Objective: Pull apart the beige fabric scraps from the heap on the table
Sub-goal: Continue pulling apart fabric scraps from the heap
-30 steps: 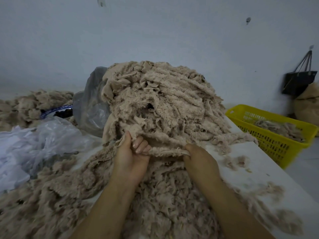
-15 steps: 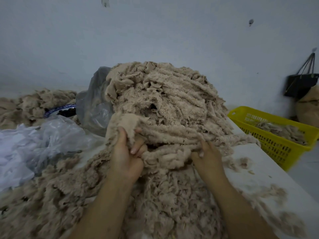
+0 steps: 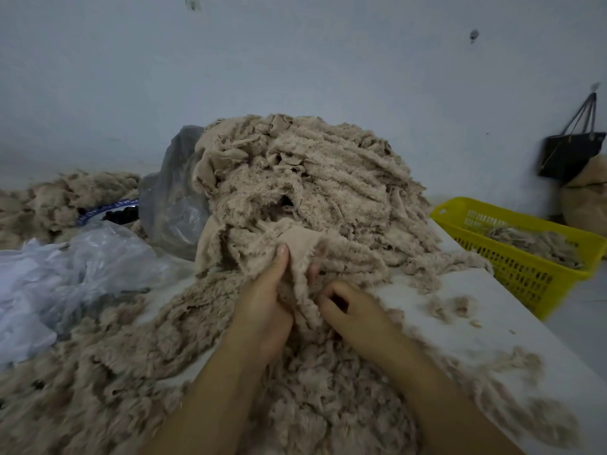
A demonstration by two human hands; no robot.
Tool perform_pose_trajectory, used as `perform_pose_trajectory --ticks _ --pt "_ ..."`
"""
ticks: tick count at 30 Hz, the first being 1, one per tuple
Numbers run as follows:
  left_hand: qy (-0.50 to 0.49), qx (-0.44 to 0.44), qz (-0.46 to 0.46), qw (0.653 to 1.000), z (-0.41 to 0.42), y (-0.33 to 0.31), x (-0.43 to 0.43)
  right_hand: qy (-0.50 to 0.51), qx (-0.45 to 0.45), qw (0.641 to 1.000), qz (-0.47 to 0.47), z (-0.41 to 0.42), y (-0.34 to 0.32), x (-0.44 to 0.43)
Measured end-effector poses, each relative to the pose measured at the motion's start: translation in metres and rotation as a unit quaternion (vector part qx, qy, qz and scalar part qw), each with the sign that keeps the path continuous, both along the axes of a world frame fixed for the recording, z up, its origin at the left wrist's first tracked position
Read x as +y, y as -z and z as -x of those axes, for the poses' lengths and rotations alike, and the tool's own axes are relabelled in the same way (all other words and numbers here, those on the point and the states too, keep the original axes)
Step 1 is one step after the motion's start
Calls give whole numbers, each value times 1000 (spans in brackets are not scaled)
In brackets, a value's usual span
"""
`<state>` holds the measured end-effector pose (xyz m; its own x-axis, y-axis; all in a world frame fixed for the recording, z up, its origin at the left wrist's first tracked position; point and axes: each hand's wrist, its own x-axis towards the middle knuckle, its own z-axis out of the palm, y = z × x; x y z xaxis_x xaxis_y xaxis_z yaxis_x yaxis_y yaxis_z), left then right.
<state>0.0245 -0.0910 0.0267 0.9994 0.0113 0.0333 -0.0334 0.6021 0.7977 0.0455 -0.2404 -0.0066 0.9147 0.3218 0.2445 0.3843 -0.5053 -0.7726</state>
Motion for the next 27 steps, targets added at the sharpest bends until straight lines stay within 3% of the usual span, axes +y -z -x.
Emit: perform_pose_trajectory --ticks 2,5,8,12,15,18,20,23,25,27 --pt "-3 6 -1 1000 0 -1 2 12 49 994 -99 1 -2 -4" --pt "17 24 -82 996 4 0 -1 -33 140 955 -260 -2 -1 -6" --pt "42 36 -213 976 10 1 -7 -31 152 942 -299 1 -6 -1" --pt "79 3 -289 954 12 3 -10 35 126 941 -312 -2 -7 1" --pt "127 -20 -293 947 13 4 -9 92 90 947 -294 -4 -9 -2" --pt "148 -22 -287 946 14 3 -6 160 105 919 -344 -9 -9 -8" --pt "168 -14 -248 954 16 0 0 196 132 890 -389 -15 -10 -18" --pt "138 29 -150 979 11 -1 11 239 104 881 -395 -17 -15 -34" --pt "135 45 -138 980 10 -2 12 195 64 895 -396 -16 -17 -32" --pt "145 39 -182 972 11 -1 8 82 46 930 -355 -11 -17 -20"
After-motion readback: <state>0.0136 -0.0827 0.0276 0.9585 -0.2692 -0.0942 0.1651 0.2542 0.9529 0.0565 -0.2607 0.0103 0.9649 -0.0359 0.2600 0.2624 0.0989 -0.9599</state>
